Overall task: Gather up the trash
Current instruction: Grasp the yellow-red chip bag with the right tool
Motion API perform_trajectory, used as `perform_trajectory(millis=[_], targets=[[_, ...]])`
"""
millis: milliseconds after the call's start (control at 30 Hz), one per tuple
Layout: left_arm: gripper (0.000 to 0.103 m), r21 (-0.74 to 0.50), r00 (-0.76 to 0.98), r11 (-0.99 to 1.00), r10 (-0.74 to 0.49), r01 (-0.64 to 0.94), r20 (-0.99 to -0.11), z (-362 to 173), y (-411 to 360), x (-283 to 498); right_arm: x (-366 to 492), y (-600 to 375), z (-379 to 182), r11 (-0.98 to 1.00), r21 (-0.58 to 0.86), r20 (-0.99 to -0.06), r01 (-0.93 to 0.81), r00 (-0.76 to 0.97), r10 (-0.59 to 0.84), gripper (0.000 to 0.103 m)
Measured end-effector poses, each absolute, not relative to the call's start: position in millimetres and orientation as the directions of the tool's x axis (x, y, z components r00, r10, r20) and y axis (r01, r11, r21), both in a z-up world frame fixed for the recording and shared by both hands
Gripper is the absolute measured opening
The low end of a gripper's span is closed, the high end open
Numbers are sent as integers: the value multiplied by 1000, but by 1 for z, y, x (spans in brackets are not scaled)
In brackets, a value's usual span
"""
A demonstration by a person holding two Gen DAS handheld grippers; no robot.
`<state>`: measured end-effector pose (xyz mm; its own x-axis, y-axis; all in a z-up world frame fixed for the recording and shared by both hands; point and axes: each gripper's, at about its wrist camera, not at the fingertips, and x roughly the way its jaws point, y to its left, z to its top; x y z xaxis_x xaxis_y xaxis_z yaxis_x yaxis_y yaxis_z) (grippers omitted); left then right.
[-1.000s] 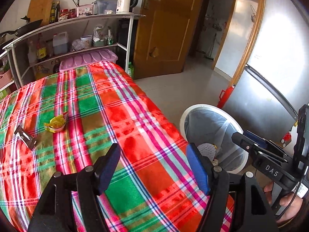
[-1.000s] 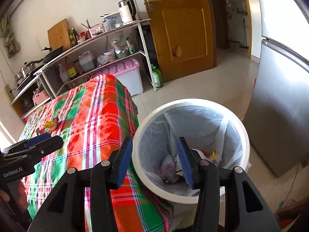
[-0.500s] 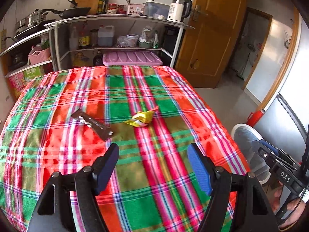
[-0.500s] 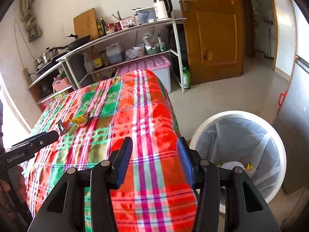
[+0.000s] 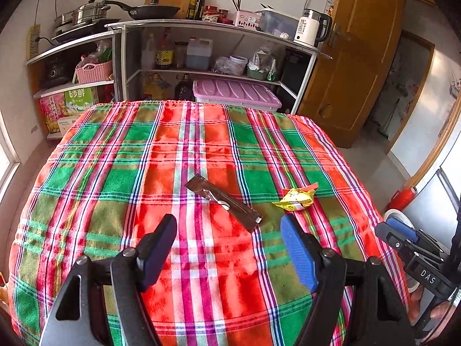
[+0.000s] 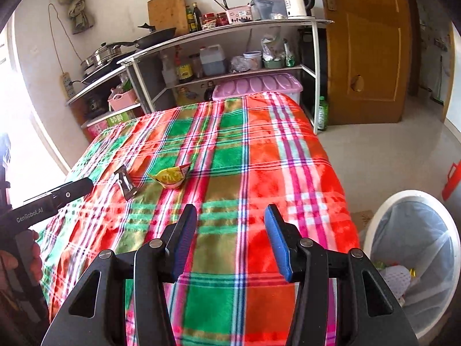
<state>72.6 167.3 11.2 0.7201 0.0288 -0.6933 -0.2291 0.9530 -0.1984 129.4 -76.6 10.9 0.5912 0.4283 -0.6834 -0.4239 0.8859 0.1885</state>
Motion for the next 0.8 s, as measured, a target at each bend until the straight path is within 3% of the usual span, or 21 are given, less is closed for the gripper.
perform_trajectory(millis=[800], targets=[[77, -243, 680, 932, 5, -269, -733, -12, 210, 98, 194, 33, -21, 844, 231, -755, -483, 458, 469, 50]])
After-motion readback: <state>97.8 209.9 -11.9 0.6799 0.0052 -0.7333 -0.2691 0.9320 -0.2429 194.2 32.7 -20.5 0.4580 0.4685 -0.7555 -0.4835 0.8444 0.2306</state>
